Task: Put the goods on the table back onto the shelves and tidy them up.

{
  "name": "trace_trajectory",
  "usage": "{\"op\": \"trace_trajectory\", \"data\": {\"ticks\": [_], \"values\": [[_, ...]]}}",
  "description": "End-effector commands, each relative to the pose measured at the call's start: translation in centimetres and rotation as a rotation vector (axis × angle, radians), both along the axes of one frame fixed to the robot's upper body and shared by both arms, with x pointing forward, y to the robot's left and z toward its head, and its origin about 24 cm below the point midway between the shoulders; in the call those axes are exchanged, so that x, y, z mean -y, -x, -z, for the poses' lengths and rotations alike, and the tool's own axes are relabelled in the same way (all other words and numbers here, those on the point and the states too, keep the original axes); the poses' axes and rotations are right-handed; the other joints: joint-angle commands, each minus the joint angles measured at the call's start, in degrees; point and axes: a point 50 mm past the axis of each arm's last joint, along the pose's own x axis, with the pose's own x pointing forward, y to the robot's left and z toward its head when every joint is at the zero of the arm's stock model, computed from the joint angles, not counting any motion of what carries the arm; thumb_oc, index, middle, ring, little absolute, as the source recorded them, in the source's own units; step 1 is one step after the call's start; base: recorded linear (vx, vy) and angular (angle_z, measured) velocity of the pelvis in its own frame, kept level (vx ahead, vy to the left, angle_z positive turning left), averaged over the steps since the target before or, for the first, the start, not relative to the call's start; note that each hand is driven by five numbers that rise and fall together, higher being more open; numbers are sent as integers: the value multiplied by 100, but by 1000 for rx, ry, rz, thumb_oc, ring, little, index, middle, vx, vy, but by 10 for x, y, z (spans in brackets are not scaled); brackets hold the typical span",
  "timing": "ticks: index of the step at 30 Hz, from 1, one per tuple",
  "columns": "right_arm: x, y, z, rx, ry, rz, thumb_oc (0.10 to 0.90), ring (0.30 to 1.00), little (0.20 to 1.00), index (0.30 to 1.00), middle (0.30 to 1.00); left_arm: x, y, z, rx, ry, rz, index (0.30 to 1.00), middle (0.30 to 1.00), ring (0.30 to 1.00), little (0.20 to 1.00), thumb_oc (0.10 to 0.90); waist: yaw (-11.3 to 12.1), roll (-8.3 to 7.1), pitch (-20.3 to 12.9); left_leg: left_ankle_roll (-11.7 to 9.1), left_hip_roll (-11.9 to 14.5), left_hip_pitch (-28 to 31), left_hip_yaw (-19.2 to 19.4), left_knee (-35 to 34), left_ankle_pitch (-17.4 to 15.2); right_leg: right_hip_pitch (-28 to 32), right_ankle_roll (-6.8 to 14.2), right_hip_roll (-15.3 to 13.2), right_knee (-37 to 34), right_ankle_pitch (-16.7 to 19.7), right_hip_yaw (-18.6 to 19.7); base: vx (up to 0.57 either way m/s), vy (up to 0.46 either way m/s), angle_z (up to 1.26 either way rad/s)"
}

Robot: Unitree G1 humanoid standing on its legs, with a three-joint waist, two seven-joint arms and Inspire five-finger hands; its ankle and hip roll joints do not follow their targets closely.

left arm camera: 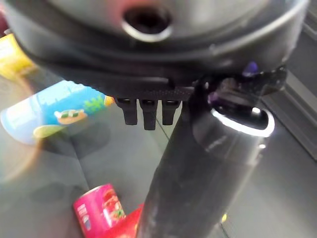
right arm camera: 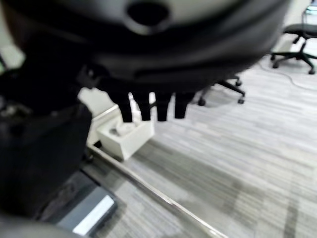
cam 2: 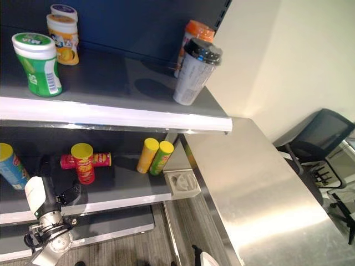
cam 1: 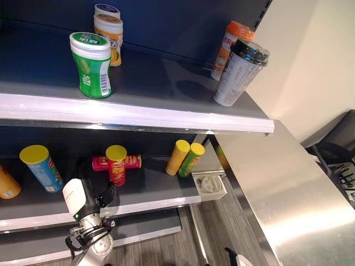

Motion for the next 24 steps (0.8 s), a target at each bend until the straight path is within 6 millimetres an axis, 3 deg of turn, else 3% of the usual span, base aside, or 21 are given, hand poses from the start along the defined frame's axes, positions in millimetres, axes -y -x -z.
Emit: {"op": "trace_trajectory", "data": {"ticks": [1, 9, 24], "values": [[15, -11, -2, 33, 67, 31, 800, 900, 900, 900, 900, 2, -23, -32, 235, 66, 29, 900, 900, 900, 900, 800, 45, -185, -24, 112, -35, 245, 232, 43, -381, -325, 228, -65, 83, 666, -52, 64, 6, 3], [15, -15, -2, 33, 72, 46, 800, 900, 900, 900, 900, 1, -24, -19, 247, 285, -77, 900, 900, 900, 900, 800, -23, -230, -6, 67, 40, 177, 256, 43, -348, -383, 175, 21, 49, 582, -22, 5, 0, 0], [13, -12, -3, 43, 51, 24, 800, 900, 900, 900, 900, -18, -32, -7, 206, 335, -191, 900, 900, 900, 900, 800, -292, -279, -53, -22, 142, 162, 464, 43, -366, -513, 118, 147, 22, 504, 143, 20, -12, -8]]}}
